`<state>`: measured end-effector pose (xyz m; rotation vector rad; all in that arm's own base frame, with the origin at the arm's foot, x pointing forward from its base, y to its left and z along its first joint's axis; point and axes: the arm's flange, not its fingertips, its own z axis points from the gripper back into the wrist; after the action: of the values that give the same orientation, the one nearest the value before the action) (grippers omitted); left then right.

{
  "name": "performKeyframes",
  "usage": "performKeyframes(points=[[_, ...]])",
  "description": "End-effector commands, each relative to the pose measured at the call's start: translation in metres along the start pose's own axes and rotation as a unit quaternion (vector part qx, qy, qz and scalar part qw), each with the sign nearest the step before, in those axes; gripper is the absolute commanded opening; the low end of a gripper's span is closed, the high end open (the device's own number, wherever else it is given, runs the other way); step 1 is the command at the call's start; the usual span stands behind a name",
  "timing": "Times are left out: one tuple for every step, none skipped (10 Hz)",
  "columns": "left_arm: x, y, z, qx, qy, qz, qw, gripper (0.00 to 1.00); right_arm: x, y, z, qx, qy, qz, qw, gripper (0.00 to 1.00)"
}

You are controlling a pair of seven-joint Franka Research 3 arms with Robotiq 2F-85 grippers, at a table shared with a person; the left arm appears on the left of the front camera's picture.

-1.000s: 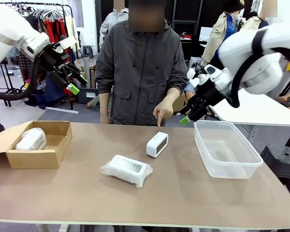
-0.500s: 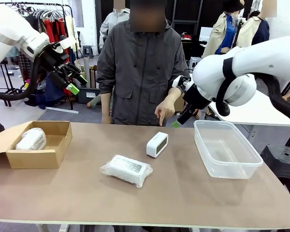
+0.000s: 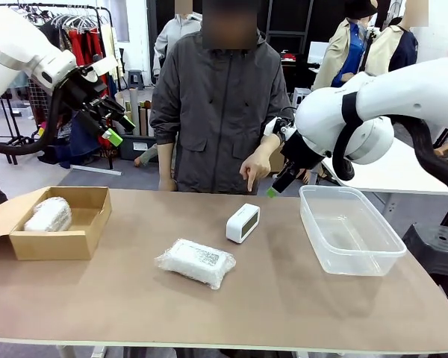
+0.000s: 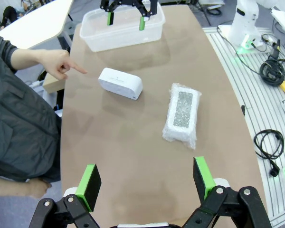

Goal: Separate and place wrapped and unwrapped clocks.
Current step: Pick up the Digital clock indicated by the person.

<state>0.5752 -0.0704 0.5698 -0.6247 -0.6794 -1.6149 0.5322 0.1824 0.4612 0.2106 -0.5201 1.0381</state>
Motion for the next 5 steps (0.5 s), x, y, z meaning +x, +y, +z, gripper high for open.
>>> performKeyframes(points=[[0.0,-0.001,0.001,-0.002,-0.003,-0.001,1.0,1.0,-0.002,-0.001,0.004,0.01,-0.011,0.007,1.0,1.0],[0.0,-0.001,0.001,-0.002,-0.003,-0.001,1.0,1.0,-0.002,-0.001,0.004,0.01,-0.011,0.007,1.0,1.0],[0.0,-0.001,0.001,-0.002,-0.003,-0.001,1.0,1.0,-0.002,-0.001,0.004,0.01,-0.011,0.007,1.0,1.0],[0.0,-0.001,0.001,-0.002,-0.003,-0.001,1.0,1.0,0.0,0.0,0.0,0.0,0.0,0.0,1.0,1.0],[0.0,-0.001,0.001,-0.002,-0.003,-0.001,1.0,1.0,0.009,0.004,-0.004,0.005,-0.003,-0.028,1.0,1.0]])
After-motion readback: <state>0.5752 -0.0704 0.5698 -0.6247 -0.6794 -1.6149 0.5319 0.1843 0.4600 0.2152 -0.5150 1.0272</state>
